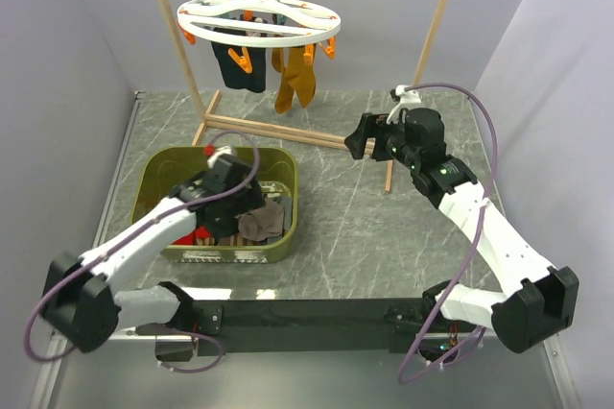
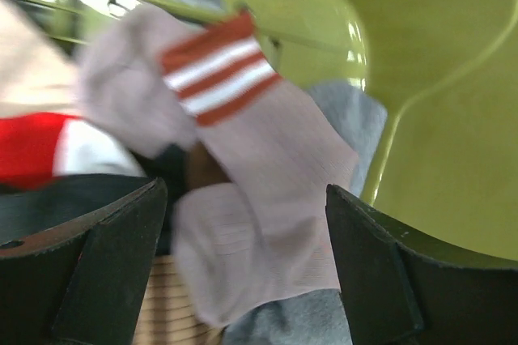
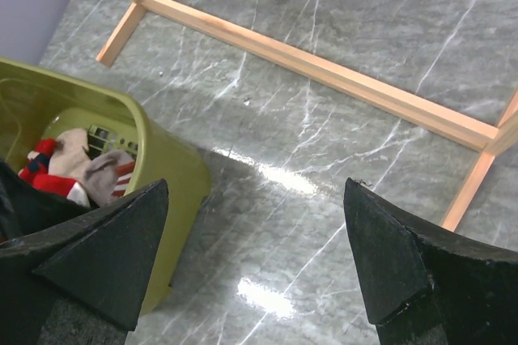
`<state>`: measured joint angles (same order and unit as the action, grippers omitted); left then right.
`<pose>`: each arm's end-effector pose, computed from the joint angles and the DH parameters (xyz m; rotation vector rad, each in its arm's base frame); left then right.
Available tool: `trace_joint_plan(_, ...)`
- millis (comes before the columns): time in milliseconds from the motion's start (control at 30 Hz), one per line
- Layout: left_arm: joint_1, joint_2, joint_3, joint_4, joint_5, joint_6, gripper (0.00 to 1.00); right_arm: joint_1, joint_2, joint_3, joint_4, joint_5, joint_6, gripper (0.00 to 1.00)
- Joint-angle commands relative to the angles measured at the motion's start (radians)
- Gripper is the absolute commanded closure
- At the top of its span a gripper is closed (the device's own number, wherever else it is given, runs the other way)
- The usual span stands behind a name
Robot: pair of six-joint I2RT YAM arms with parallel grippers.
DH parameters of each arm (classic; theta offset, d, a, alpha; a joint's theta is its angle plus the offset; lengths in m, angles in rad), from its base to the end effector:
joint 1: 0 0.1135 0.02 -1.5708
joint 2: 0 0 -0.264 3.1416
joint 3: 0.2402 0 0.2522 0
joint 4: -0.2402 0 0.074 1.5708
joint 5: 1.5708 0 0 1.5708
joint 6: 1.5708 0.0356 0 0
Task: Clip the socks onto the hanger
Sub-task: Pick up the sock from the bin.
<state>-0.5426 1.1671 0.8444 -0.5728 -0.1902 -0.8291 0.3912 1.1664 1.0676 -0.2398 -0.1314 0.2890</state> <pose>0.2054 -0.1160 0.2505 -0.4360 2.4413 -0.3682 0.2468 0.1068 0.3554 -0.1901 1.9405 0.5808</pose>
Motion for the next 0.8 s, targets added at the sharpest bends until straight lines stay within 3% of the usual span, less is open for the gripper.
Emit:
trace_joint_plan(0,-0.086,0.084,0.071,0.036,-0.060,0.021,0.15,0.008,0.025,0.060,-0.004,-0.005,-0.033,0.05)
trace_joint_plan(267,-0.105,0.170,0.033,0.080,-0.113,-0.038,0.14,0.008,-0.008,0.043,-0.018,0.019,-0.039,0.06)
trace_joint_plan(467,-0.007,0.203,0.044,0.106,-0.115,-0.054,0.21,0.008,-0.033,0.032,-0.026,0.038,-0.039,0.06)
trace_joint_plan(767,0.093,0.258,0.021,0.211,-0.118,-0.025,0.15,0.008,-0.059,0.037,-0.044,0.070,-0.030,0.05)
